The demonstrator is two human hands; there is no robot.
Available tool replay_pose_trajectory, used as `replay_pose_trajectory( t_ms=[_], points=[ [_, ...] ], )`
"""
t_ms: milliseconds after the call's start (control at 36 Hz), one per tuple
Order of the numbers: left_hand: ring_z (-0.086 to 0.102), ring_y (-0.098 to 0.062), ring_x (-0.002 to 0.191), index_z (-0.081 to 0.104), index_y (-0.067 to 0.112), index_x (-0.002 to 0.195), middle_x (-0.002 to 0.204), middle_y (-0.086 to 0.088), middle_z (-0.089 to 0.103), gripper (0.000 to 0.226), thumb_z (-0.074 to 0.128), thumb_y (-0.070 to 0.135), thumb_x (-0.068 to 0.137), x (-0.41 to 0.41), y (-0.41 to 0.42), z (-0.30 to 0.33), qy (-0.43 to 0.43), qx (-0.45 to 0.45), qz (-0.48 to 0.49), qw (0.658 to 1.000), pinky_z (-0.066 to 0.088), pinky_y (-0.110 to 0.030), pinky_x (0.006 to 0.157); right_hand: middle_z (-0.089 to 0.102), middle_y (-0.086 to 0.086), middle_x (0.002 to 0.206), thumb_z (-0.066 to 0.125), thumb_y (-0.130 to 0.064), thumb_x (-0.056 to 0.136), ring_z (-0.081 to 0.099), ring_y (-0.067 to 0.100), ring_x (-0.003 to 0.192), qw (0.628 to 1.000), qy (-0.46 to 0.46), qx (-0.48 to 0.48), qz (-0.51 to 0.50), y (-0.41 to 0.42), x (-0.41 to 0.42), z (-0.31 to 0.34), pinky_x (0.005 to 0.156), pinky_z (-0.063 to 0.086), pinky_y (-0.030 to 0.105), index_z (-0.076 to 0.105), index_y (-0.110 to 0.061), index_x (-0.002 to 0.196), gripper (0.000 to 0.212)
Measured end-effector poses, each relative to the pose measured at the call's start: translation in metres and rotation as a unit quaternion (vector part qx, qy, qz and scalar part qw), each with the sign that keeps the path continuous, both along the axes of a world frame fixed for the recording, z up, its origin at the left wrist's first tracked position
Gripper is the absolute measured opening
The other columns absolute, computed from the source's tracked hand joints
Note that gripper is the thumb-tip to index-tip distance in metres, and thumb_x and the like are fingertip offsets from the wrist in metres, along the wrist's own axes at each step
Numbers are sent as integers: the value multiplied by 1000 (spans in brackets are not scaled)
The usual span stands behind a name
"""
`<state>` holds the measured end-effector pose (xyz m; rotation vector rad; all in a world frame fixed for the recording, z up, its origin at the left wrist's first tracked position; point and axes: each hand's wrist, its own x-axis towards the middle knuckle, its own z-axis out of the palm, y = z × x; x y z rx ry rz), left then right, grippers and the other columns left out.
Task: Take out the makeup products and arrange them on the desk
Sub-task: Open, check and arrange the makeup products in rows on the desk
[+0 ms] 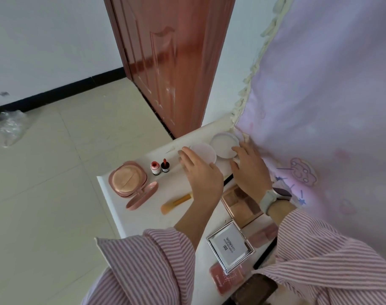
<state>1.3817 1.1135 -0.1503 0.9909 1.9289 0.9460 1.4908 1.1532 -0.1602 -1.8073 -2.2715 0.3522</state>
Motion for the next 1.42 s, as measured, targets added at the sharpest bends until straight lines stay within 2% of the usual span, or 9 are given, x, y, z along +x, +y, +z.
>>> replay_pose_trajectory(
  t_ms=[167, 306, 472, 556, 750, 972, 1111, 1333, 1417],
  points=[
    [-10, -33, 142, -9, -6, 143, 153, -22, -11, 75, 44, 6, 92, -5, -2, -9, 91, -10, -79, 993, -3, -34, 115, 28, 17, 149, 44, -6, 91, 12, 30, 142, 999, 9, -34, 29, -5, 4, -3, 110, 24, 37, 38, -2, 135, 44],
    [-5, -33, 143, 7, 6, 147, 156, -15, -1, 66, 44, 9, 92, -12, -17, 2, 142, 33, -122, 982, 7, -42, 114, 49, 15, 131, 49, -1, 90, 41, 30, 126, 994, 109, 20, 1, -22, 4, 7, 103, 37, 42, 54, -2, 120, 31],
    [48, -30, 120, 57, 9, 117, 129, -13, 52, 35, 53, 4, 82, -32, -91, -3, 193, 160, -114, 961, 42, -42, 89, 62, 8, 94, 48, -13, 82, 54, 26, 91, 987, 89, 58, 116, -56, -5, 6, 74, 49, 42, 66, -7, 94, 23],
    [49, -25, 112, 58, 11, 112, 121, -9, 56, 32, 45, 10, 82, -43, -122, -15, 215, 161, -118, 956, 43, -37, 90, 63, 3, 90, 42, -25, 81, 57, 26, 88, 979, 21, 82, 184, -68, -20, 6, 70, 46, 38, 68, -13, 91, 30],
    [46, -25, 112, 52, 11, 116, 119, -11, 55, 40, 54, 5, 77, -66, -165, -31, 289, 123, -114, 942, 39, -35, 91, 59, 6, 82, 71, -9, 72, 56, 30, 79, 963, -65, 86, 246, -71, -43, -6, 64, 45, 40, 67, -10, 82, 10],
    [38, -31, 127, 44, 1, 130, 132, -16, 48, 48, 42, 19, 85, -80, -170, -48, 340, 52, -120, 931, 30, -41, 106, 57, 5, 76, 66, -4, 74, 55, 29, 74, 954, -63, 93, 280, -60, -47, -8, 57, 42, 34, 56, -10, 75, 11],
    [36, -32, 129, 55, 1, 121, 133, -18, 50, 42, 38, 22, 89, -81, -172, -55, 387, 55, -134, 911, 35, -46, 104, 56, 4, 83, 41, -11, 88, 38, 20, 79, 952, -51, 138, 270, -55, -27, -1, 61, 41, 35, 53, -10, 83, 13],
    [41, -32, 128, 56, 5, 123, 134, -16, 51, 43, 37, 23, 89, -80, -171, -55, 417, 45, -137, 897, 34, -44, 102, 56, 18, 88, 59, 18, 62, 40, 30, 88, 963, -138, 94, 211, -23, 12, -1, 64, 49, 41, 55, -1, 81, 28],
    [42, -33, 129, 56, 5, 123, 134, -16, 51, 44, 36, 23, 89, -79, -170, -54, 415, 39, -139, 898, 34, -44, 102, 53, 19, 104, 54, 14, 68, 45, 37, 100, 968, -191, 38, 160, -16, 19, -3, 71, 49, 49, 58, -2, 100, 35]
  ],
)
